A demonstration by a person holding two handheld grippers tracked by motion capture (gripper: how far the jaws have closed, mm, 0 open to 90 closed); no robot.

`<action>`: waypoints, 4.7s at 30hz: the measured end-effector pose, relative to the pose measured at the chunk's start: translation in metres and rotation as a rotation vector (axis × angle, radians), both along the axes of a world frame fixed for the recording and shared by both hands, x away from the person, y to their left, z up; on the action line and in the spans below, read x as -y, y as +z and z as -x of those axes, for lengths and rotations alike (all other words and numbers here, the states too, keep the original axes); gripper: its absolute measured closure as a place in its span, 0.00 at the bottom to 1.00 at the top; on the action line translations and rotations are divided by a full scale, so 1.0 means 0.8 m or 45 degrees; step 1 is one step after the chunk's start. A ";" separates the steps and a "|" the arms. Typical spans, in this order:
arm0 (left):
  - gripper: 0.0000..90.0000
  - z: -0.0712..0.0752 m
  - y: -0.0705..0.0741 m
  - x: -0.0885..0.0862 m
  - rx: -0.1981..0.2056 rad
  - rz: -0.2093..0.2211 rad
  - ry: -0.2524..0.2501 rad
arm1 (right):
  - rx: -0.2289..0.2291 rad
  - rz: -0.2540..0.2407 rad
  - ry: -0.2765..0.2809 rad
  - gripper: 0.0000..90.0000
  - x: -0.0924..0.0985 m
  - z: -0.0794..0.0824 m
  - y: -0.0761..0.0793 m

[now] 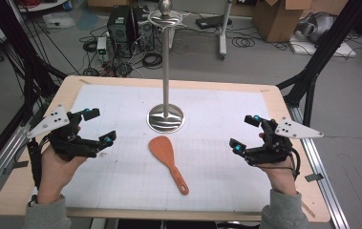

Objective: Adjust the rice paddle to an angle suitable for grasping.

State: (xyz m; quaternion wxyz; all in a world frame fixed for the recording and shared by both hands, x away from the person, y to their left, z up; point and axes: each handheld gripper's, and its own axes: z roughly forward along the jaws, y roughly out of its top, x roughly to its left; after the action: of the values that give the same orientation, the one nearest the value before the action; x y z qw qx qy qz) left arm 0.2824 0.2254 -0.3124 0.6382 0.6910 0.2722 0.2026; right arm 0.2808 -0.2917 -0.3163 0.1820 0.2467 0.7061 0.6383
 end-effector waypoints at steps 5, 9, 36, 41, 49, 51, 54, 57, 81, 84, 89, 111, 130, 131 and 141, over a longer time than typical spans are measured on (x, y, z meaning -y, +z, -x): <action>0.03 -0.001 -0.002 0.002 -0.016 -0.008 -0.004 | -0.004 0.000 -0.003 0.02 0.000 0.000 0.000; 0.03 -0.001 -0.002 0.004 -0.012 -0.017 -0.008 | -0.007 -0.001 -0.003 0.02 0.000 0.000 -0.001; 0.62 -0.013 -0.028 0.041 -0.217 -0.146 -0.235 | -0.031 0.001 -0.033 0.02 0.002 -0.002 -0.002; 0.75 -0.015 -0.036 0.053 -0.224 -0.194 -0.243 | -0.043 0.012 -0.021 0.02 0.000 -0.003 -0.003; 0.89 -0.018 -0.046 0.064 -0.229 -0.237 -0.274 | -0.051 0.037 0.008 0.02 -0.003 -0.003 -0.005; 0.91 -0.018 -0.047 0.065 -0.229 -0.231 -0.276 | -0.054 0.034 0.012 0.02 -0.003 -0.003 -0.005; 0.93 -0.019 -0.051 0.071 -0.234 -0.245 -0.275 | -0.050 0.041 0.014 0.02 -0.003 -0.004 -0.005; 0.96 -0.021 -0.056 0.079 -0.244 -0.263 -0.275 | -0.047 0.042 0.016 0.02 -0.004 -0.004 -0.005; 0.99 -0.025 -0.090 0.139 -0.305 -0.385 -0.376 | -0.063 0.071 0.027 0.02 -0.005 -0.001 -0.007; 0.99 -0.026 -0.093 0.149 -0.306 -0.409 -0.384 | -0.062 0.081 0.026 0.02 -0.004 0.001 -0.008; 0.99 -0.030 -0.101 0.166 -0.290 -0.443 -0.399 | -0.076 0.094 0.008 0.02 0.001 0.006 -0.011; 0.99 -0.065 -0.136 0.199 -0.410 -0.467 -0.197 | -0.078 0.065 0.016 0.02 0.013 0.027 -0.007; 1.00 -0.095 -0.149 0.221 -0.441 -0.521 -0.199 | -0.091 0.065 0.034 0.02 0.008 0.022 -0.009; 1.00 -0.097 -0.151 0.220 -0.449 -0.540 -0.189 | -0.090 0.064 0.036 0.02 0.007 0.022 -0.009; 1.00 -0.105 -0.162 0.222 -0.485 -0.557 -0.158 | -0.094 0.069 0.037 0.02 0.006 0.021 -0.011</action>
State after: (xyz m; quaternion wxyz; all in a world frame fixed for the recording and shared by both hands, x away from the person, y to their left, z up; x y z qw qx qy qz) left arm 0.3660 0.0476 -0.4420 0.4229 0.8530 0.2941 0.0838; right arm 0.2641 -0.2966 -0.3248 0.1529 0.2548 0.7329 0.6120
